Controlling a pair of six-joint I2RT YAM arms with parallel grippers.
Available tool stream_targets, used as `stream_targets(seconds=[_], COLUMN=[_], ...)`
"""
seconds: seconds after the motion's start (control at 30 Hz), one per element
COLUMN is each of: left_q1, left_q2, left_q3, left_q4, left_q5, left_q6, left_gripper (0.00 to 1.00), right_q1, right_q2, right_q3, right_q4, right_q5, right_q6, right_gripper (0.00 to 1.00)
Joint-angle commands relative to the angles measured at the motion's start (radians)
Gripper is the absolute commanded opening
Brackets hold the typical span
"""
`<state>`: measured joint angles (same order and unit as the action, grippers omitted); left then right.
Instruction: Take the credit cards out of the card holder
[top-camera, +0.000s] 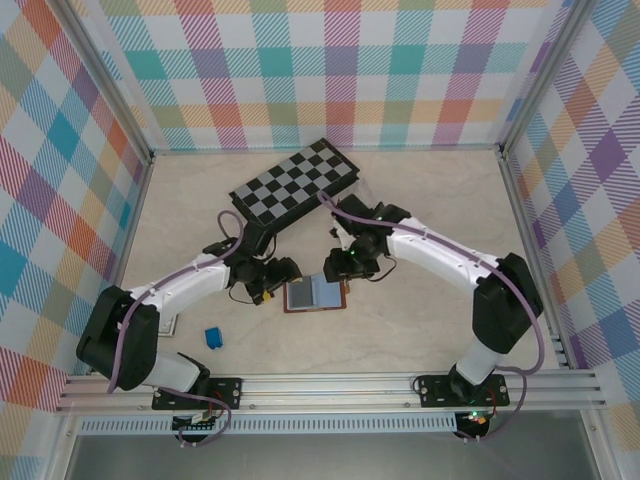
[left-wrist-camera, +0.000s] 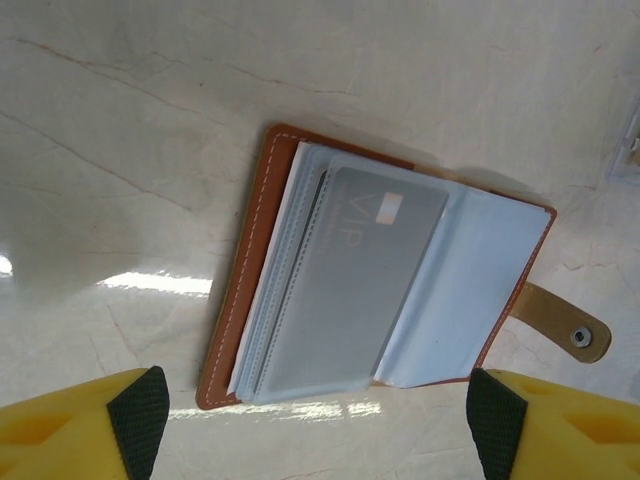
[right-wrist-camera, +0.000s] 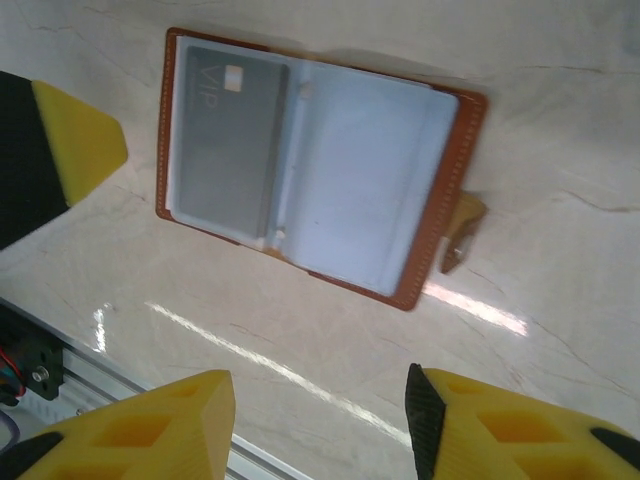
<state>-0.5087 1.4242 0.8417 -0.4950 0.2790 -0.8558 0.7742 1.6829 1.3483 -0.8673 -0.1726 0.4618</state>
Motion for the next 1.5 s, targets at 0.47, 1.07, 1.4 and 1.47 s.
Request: stream_targets(seconds=[0.47,1.07,1.4,1.47], left_q1=[0.078,0.095,0.095,0.095], left_q2=[-0.01,-0.052,-0.035,-0.027], left_q3=[0.021,-0.044,-0.067,-0.072], left_q4=[-0.098,-0.101,-0.023,-0.002], left_q5=[-0.061,-0.054,0.053,0.079], left_q6=[0.038,0.069,0.072,0.077], left_gripper=[0.78,0.61,0.4,0.35], right_q1=[0.128,0.128,0.126,0.125], right_q2=[0.311,0.46,0.509,0.513], right_q3=[0.185,0.271,0.276,0.272], right_q4=[-0.001,-0.082,-0.11,-0.109], right_q5=[0.229,0.244,0.251,0.253], right_q6=[0.076,0.049,0.056,0.058], right_gripper=[0.64,0.74,0.67,0.66])
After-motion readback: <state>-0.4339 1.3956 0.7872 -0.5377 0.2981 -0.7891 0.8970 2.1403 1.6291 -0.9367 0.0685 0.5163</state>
